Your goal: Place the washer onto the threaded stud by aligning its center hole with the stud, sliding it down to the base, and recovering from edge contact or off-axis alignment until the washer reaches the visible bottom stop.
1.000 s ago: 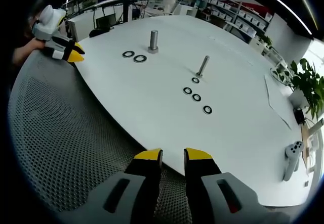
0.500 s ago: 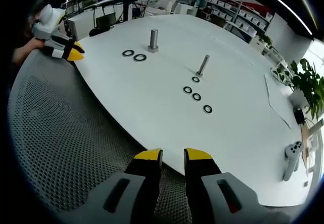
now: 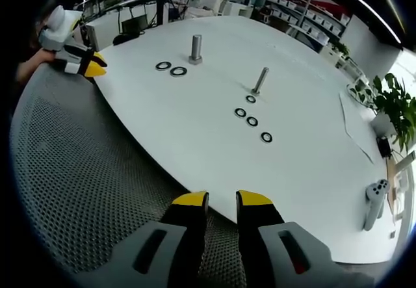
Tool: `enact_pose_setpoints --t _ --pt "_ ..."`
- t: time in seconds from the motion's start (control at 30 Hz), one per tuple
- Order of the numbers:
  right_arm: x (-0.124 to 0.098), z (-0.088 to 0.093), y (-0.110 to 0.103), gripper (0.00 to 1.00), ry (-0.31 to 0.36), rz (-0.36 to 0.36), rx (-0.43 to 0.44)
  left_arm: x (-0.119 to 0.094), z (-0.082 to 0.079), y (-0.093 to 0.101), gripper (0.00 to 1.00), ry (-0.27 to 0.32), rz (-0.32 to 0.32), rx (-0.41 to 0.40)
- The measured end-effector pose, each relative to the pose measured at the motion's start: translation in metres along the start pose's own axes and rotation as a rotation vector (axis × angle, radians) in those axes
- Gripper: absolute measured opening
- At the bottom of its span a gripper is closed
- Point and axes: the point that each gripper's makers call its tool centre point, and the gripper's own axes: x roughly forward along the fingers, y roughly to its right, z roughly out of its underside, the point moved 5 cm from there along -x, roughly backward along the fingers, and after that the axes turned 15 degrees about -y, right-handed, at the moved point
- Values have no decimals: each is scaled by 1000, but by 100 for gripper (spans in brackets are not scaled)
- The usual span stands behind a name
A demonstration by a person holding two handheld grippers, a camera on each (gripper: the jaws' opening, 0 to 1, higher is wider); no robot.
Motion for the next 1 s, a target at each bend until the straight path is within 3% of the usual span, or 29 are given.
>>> enact_pose_setpoints --t 0.5,0.87,1.0 --pt "1 2 2 19 -20 15 16 1 0 6 16 5 41 57" --pt "0 0 3 19 1 24 29 0 -2 7 14 34 56 43" --pt "-1 0 0 19 -8 -5 15 -1 -3 6 12 42 56 36"
